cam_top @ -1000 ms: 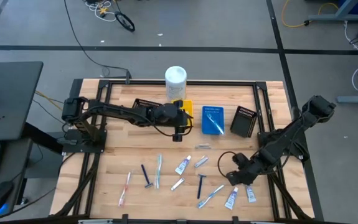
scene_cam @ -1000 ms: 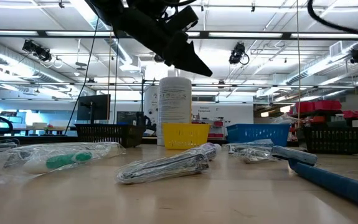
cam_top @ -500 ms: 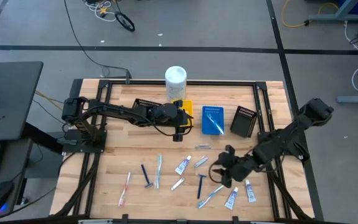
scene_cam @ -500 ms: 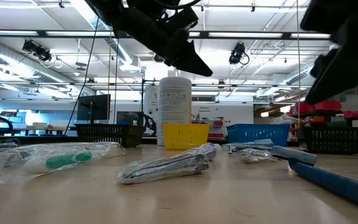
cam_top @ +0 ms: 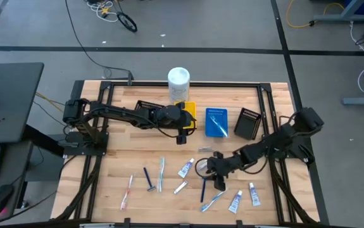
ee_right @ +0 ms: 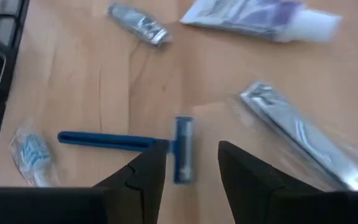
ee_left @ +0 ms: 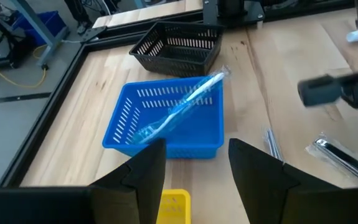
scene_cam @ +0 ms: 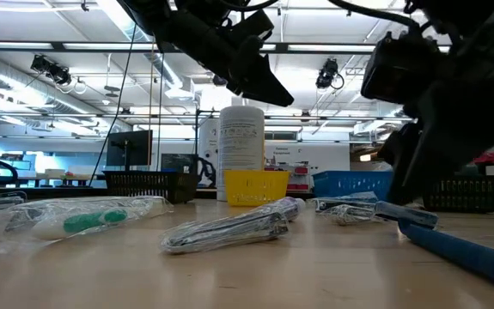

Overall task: Pick & Place Travel size toiletries
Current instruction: Put the right blue razor into the right black bin

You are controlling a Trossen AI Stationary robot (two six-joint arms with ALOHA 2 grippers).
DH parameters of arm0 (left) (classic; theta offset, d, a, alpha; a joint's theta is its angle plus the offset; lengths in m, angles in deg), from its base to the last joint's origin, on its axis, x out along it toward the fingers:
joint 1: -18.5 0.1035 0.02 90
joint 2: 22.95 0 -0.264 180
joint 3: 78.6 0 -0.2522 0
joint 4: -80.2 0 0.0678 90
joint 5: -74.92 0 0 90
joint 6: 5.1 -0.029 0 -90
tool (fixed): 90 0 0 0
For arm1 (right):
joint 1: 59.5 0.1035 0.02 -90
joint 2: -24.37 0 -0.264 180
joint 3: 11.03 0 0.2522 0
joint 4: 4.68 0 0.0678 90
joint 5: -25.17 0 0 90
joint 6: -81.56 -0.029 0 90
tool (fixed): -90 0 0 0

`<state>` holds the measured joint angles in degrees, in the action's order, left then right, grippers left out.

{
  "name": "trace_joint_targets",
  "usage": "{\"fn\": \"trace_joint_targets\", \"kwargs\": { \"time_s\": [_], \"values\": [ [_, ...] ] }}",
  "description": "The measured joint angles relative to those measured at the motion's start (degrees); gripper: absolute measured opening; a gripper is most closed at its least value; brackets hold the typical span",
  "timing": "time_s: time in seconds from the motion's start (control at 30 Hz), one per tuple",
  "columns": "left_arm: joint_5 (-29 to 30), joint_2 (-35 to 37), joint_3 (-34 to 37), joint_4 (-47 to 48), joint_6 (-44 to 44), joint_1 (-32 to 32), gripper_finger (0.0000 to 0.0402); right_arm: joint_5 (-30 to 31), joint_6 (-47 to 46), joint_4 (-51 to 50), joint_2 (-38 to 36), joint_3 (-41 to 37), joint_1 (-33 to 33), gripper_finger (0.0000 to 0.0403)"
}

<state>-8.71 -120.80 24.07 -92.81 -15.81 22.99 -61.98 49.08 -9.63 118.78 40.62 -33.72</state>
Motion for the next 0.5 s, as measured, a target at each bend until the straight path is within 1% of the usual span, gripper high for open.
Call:
{"fn": "trace_joint_targets", "kwargs": {
  "time_s": [0.1, 0.27, 0.33, 0.43, 0.5],
  "values": [
    [-0.02, 0.0, 0.0, 0.03, 0.75, -0.04, 0.0183, 0.04, 6.4, 2.96, 1.33, -0.02, 0.4, 0.0155],
    [0.0, 0.0, 0.0, 0.07, 2.75, -0.06, 0.0183, 1.35, 14.99, 5.81, 0.07, 0.0, 1.35, 0.0155],
    [0.0, 0.0, 0.0, 0.07, 3.64, -0.09, 0.0183, 0.15, 17.52, 7.77, -0.28, 0.02, 1.71, 0.0155],
    [0.0, 0.0, 0.0, 0.05, 4.39, -0.16, 0.0183, -3.2, 21.06, 11.31, -0.04, 0.04, 2.66, 0.0155],
    [0.0, 0.0, 0.0, 0.02, 4.46, -0.35, 0.0183, -5.0, 24.2, 11.98, 0.62, 0.09, 3.4, 0.0155]
  ]
}}
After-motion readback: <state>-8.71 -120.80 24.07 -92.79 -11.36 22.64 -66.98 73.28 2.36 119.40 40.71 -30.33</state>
